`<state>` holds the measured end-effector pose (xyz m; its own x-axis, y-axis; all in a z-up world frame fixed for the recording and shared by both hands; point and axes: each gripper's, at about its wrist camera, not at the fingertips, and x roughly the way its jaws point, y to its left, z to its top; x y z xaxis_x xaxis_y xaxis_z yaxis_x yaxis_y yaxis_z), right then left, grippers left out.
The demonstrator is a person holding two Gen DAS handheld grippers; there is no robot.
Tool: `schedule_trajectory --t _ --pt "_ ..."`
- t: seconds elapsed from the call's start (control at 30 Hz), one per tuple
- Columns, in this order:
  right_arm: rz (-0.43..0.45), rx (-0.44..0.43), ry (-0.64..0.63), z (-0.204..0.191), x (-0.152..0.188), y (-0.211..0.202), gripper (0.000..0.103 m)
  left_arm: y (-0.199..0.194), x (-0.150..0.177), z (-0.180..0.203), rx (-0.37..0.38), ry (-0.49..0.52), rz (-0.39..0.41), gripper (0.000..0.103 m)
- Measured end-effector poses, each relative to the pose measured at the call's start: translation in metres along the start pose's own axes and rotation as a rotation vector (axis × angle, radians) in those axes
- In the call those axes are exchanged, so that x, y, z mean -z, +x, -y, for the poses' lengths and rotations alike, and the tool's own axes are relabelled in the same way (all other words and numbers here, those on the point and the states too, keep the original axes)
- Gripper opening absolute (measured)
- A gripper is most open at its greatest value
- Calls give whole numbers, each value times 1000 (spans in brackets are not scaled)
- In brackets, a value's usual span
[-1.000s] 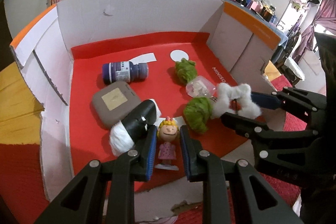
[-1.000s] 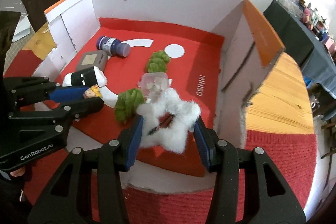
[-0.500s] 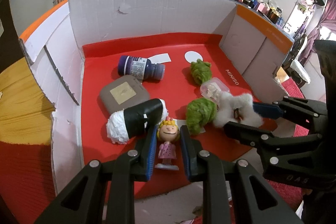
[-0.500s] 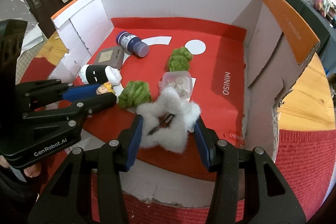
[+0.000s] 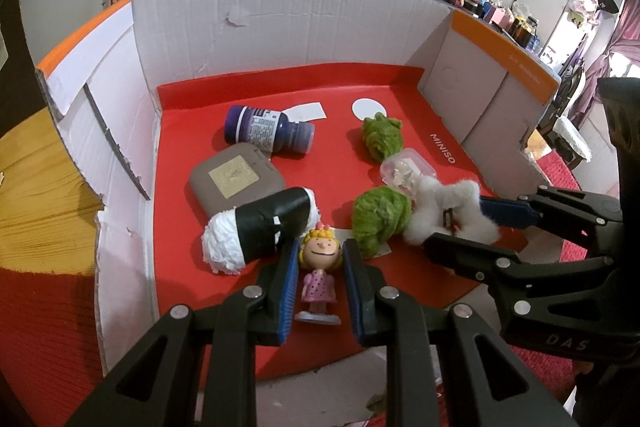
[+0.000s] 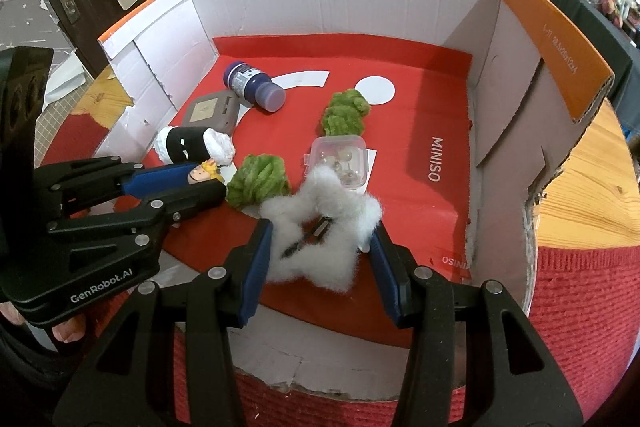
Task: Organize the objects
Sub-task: 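Lower the doll and star onto the box floor and open both grippers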
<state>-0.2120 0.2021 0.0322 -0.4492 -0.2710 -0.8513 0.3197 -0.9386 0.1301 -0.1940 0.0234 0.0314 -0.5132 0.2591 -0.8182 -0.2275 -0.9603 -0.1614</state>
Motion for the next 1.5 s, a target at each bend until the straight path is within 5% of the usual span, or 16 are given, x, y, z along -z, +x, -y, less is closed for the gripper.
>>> schedule_trajectory --t 0.8,1.5 --pt "16 -9 4 -4 -1 -3 50 -4 2 4 10 11 10 23" --pt "69 2 -12 -15 5 -22 68 -27 11 6 -6 4 58 41"
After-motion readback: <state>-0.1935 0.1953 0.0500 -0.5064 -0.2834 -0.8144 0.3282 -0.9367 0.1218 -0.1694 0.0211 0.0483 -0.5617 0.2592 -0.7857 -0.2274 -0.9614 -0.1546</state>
